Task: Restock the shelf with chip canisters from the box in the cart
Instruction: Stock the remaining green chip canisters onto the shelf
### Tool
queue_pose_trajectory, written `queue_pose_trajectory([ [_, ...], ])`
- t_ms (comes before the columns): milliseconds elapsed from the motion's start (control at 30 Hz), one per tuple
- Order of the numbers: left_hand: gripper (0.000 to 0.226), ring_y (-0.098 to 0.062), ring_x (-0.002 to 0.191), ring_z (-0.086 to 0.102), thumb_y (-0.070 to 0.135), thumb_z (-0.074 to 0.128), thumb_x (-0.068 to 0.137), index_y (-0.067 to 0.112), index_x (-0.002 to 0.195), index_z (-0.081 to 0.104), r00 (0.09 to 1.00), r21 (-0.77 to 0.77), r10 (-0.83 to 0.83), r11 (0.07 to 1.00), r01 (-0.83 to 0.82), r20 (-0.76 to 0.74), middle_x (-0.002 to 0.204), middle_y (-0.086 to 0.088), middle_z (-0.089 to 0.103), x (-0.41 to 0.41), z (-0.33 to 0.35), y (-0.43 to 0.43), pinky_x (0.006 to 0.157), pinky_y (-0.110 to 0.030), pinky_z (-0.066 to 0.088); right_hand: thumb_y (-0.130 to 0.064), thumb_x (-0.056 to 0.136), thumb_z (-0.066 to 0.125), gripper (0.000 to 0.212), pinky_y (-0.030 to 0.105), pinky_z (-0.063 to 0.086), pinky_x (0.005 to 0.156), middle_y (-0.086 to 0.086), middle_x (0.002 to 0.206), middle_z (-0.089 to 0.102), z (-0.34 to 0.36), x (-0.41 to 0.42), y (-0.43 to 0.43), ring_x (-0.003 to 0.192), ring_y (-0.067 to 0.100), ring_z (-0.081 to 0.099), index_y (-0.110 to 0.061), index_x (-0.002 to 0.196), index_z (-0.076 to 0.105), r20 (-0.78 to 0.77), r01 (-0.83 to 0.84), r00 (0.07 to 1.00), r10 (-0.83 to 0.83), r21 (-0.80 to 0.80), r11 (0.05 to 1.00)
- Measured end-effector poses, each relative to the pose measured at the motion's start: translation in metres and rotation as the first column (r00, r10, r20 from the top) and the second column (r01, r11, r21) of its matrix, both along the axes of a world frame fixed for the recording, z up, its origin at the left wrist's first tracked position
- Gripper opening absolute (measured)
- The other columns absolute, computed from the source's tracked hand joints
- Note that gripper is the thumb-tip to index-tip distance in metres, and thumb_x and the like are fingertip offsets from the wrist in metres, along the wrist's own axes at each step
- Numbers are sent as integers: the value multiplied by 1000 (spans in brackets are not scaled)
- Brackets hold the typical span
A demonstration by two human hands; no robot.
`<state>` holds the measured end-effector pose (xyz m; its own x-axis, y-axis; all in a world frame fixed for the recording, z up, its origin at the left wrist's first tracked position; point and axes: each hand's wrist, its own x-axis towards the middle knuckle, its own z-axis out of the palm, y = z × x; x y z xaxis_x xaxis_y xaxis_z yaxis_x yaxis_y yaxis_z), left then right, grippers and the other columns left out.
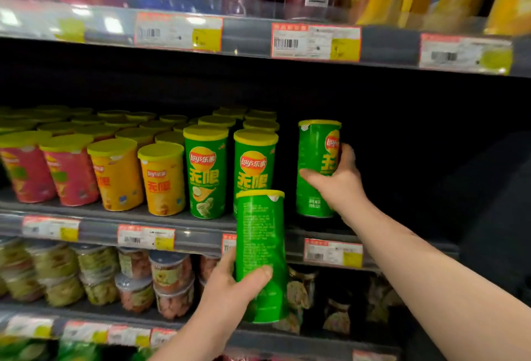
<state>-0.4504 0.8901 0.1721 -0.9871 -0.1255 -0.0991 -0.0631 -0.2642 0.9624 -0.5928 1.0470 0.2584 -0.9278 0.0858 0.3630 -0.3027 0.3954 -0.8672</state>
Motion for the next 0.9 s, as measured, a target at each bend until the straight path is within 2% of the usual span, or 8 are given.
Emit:
queue_pose_trajectory([
  [100,67,-14,75,72,40,78,34,31,98,58,998,-1,62,998,-62,-1,80,8,75,2,0,6,67,-33,54,-23,70,82,93,31,43,92,8,127,53,-4,-24,-7,117,26,53,-14,143,25,41,7,999,-9,41,999],
  [267,53,-12,71,72,27,75,50,26,100,58,993,-10,119,993,-119,-6,80,7,75,7,-1,11,61,-29,53,-24,66,85,106,35,37,105,13,142,40,-23,-45,-15,129,28,43,-11,147,19,29,-42,999,39,127,991],
  [400,55,-14,75,72,26,74,50,27,103,58,985,-12,172,985,-172,-7,88,2,74,9,-1,4,63,-30,53,-20,75,78,96,32,40,97,12,137,46,-31,-49,-8,122,28,49,-13,146,14,159,-152,978,135,104,983],
  [500,63,-15,78,72,30,79,43,30,101,57,987,-19,159,987,-160,-8,88,3,75,8,-2,-2,65,-31,53,-13,80,70,80,29,40,91,11,133,51,-36,-47,0,118,27,52,-14,143,21,248,-207,955,164,161,965],
  [567,67,-15,77,72,32,80,39,29,102,57,990,-25,138,990,-138,-13,86,5,75,7,-1,-5,65,-31,53,-12,78,72,70,29,41,91,12,130,52,-37,-46,2,117,27,52,-12,135,31,238,-187,962,134,214,959],
  [667,76,-16,76,72,40,77,31,25,103,58,994,-42,105,993,-106,-36,85,4,75,3,1,-8,63,-30,53,-17,74,78,67,31,42,91,14,129,52,-36,-48,0,118,29,51,-9,128,39,209,-133,975,79,260,957],
  [767,76,-17,75,72,40,76,30,25,102,58,996,-53,70,996,-73,-48,85,3,75,1,3,-12,62,-30,53,-15,74,78,68,27,39,87,14,130,52,-36,-52,-6,118,28,51,-9,130,39,200,-117,977,68,245,962],
  [900,74,-18,80,72,40,78,33,28,103,57,998,-65,52,996,-55,-45,90,3,75,0,6,-18,68,-32,53,-12,75,77,73,30,41,92,14,133,52,-37,-56,-13,121,29,51,-10,136,36,176,-80,983,43,212,974],
])
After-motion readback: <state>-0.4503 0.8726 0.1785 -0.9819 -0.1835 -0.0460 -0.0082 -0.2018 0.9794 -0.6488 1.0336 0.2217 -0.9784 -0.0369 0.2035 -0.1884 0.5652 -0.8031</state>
